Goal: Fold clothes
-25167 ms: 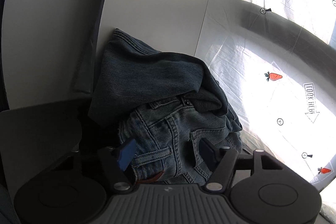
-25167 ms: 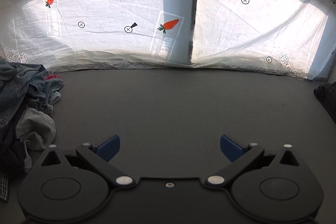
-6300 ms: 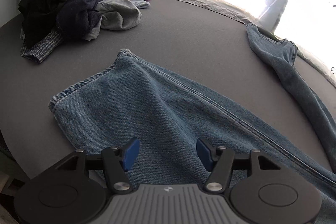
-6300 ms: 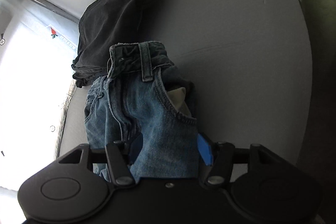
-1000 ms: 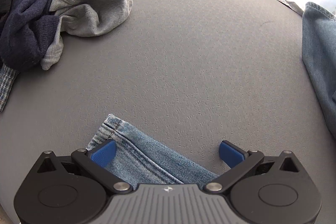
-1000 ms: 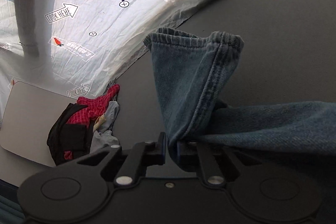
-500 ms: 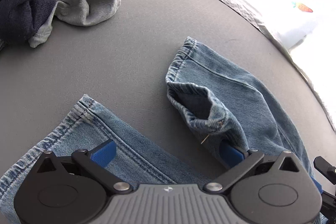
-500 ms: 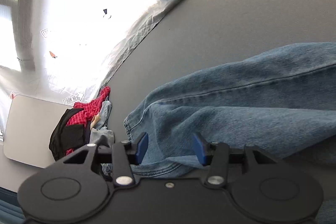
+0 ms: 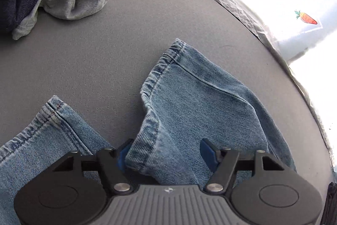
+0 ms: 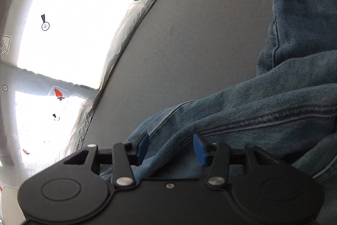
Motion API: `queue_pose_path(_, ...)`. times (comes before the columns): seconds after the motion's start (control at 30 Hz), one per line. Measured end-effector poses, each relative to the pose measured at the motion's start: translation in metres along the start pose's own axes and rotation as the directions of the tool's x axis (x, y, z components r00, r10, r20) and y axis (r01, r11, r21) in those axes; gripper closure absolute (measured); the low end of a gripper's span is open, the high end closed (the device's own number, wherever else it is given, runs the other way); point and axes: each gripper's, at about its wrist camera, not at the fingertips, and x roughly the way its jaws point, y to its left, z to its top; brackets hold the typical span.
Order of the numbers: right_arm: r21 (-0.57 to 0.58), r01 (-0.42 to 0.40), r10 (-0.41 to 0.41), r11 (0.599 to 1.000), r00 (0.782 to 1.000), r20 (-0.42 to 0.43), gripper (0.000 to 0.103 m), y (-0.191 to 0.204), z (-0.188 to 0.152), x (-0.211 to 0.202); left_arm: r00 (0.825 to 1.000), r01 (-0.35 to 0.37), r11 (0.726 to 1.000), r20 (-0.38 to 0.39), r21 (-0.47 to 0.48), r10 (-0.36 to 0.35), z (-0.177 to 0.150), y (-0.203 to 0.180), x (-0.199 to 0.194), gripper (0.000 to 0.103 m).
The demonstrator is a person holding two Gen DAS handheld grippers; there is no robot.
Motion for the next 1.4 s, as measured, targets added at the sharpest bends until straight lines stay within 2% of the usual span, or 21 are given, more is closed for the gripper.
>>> queue_pose_path(0.07, 0.027, -0.008, 0.007, 1.0, 0.999, 0.038, 0.054, -0.009, 0.006, -0.01, 0.994, -0.032, 0.996, 0.109, 0.082, 0.023, 0.003, -0.01, -0.021, 0.083)
queue_pose_path(0.13, 0.039, 0.002, -0.005, 0.999, 0.997, 0.078, 0.055, -0.014, 0.011, -0.02, 0.976, -0.06, 0.987, 0.214, 0.151, 0.027, 0.007, -0.021, -0.043, 0.084)
queue_pose_path(0.23, 0.041, 0.024, -0.029, 0.999, 0.991, 0.129, 0.055, -0.021, 0.017, -0.035, 0.944, -0.084, 0.984, 0.328, 0.16, 0.027, 0.019, -0.02, -0.076, 0.084)
queue_pose_path(0.3, 0.042, 0.033, -0.039, 0.999, 0.987, 0.153, 0.055, -0.026, 0.018, -0.044, 0.933, -0.104, 0.986, 0.357, 0.127, 0.053, 0.028, -0.007, -0.086, 0.084)
queue_pose_path(0.37, 0.041, 0.06, -0.067, 0.997, 0.983, 0.173, 0.055, -0.033, 0.019, -0.053, 0.939, -0.143, 0.984, 0.329, 0.104, 0.102, 0.032, 0.009, -0.079, 0.084)
queue_pose_path(0.43, 0.038, 0.097, -0.103, 0.995, 0.977, 0.187, 0.055, -0.039, 0.019, -0.059, 0.954, -0.206, 0.974, 0.244, 0.1, 0.176, 0.03, 0.025, -0.061, 0.082)
queue_pose_path(0.5, 0.034, 0.142, -0.146, 0.989, 0.97, 0.196, 0.055, -0.044, 0.02, -0.063, 0.955, -0.267, 0.957, 0.166, 0.114, 0.247, 0.021, 0.04, -0.04, 0.077)
queue_pose_path(0.57, 0.023, 0.193, -0.193, 0.981, 0.959, 0.205, 0.054, -0.051, 0.024, -0.069, 0.951, -0.292, 0.949, 0.142, 0.123, 0.274, 0.011, 0.049, -0.035, 0.076)
queue_pose_path(0.7, -0.017, 0.27, -0.259, 0.963, 0.937, 0.236, 0.054, -0.056, 0.037, -0.08, 0.958, -0.255, 0.958, 0.168, 0.129, 0.232, 0.003, 0.053, -0.043, 0.052)
queue_pose_path(0.77, -0.036, 0.306, -0.288, 0.951, 0.924, 0.252, 0.054, -0.056, 0.047, -0.082, 0.959, -0.244, 0.958, 0.185, 0.15, 0.215, 0.007, 0.047, -0.046, 0.05)
queue_pose_path(0.87, -0.055, 0.355, -0.328, 0.933, 0.903, 0.277, 0.054, -0.055, 0.065, -0.079, 0.953, -0.258, 0.948, 0.208, 0.183, 0.22, 0.016, 0.035, -0.045, 0.039)
queue_pose_path(0.93, -0.056, 0.387, -0.355, 0.921, 0.887, 0.295, 0.053, -0.055, 0.08, -0.074, 0.952, -0.255, 0.948, 0.221, 0.192, 0.212, 0.023, 0.028, -0.044, 0.037)
queue_pose_path(1.1, -0.056, 0.463, -0.42, 0.884, 0.842, 0.339, 0.053, -0.055, 0.115, -0.061, 0.962, -0.216, 0.952, 0.211, 0.218, 0.171, 0.044, 0.017, -0.027, 0.036)
queue_pose_path(1.17, -0.055, 0.493, -0.444, 0.868, 0.822, 0.357, 0.053, -0.055, 0.13, -0.056, 0.964, -0.221, 0.942, 0.205, 0.254, 0.17, 0.051, 0.01, -0.015, 0.036)
queue_pose_path(1.27, -0.043, 0.539, -0.488, 0.841, 0.79, 0.371, 0.044, -0.055, 0.148, -0.045, 0.965, -0.225, 0.921, 0.202, 0.319, 0.166, 0.059, -0.003, 0.005, 0.035)
queue_pose_path(1.37, -0.044, 0.569, -0.514, 0.821, 0.771, 0.376, 0.041, -0.052, 0.161, -0.03, 0.968, -0.223, 0.899, 0.192, 0.377, 0.16, 0.067, -0.012, 0.026, 0.027)
queue_pose_path(1.4, -0.045, 0.578, -0.524, 0.815, 0.767, 0.371, 0.037, -0.052, 0.164, -0.025, 0.969, -0.222, 0.895, 0.189, 0.387, 0.158, 0.07, -0.014, 0.033, 0.026)
